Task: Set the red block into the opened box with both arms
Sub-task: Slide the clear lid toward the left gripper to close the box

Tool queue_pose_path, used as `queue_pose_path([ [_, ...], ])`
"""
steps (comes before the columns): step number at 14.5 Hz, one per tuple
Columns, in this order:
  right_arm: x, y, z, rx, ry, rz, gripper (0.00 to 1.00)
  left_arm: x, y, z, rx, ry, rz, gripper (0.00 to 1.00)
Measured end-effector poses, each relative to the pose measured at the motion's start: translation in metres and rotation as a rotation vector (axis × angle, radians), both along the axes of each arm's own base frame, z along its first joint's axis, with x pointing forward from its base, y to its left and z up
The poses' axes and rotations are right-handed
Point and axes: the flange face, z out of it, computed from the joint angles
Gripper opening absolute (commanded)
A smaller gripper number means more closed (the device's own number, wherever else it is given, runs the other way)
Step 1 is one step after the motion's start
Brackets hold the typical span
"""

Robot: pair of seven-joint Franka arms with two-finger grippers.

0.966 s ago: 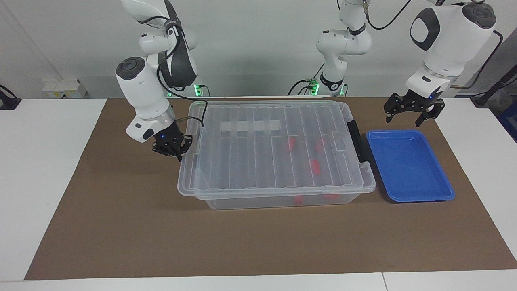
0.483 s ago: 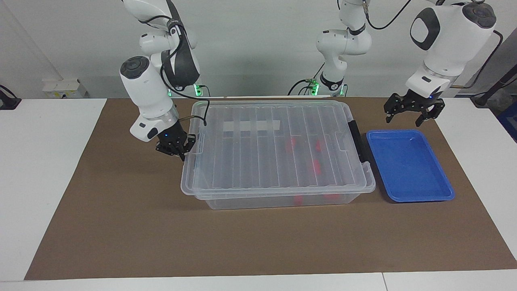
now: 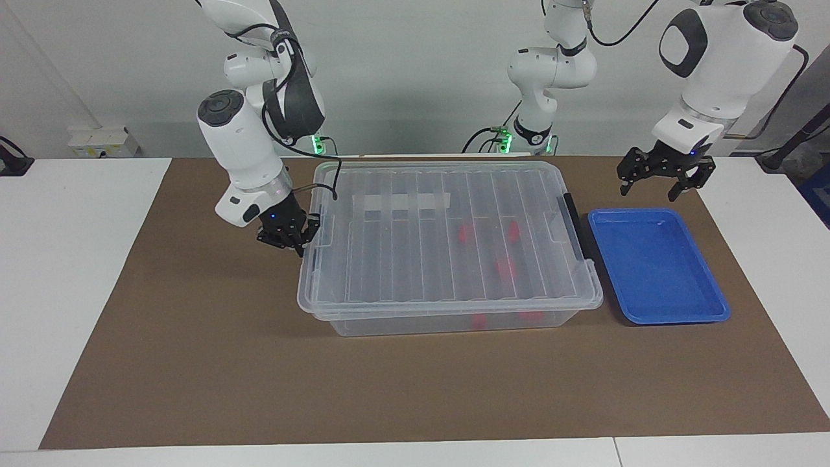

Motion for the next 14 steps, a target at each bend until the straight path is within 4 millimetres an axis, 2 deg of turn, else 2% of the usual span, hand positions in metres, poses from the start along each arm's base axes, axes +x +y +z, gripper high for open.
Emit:
queue_pose_path([
  [6,0.0,0.001,0.0,0.001,0.0,0.002,0.0,-0.011,0.001,0.032,0.018,0.003,-0.015,1.0],
  [14,0.0,0.002,0.0,0.019,0.004,-0.006,0.0,-0.014,0.005,0.046,0.017,-0.02,-0.009,1.0],
])
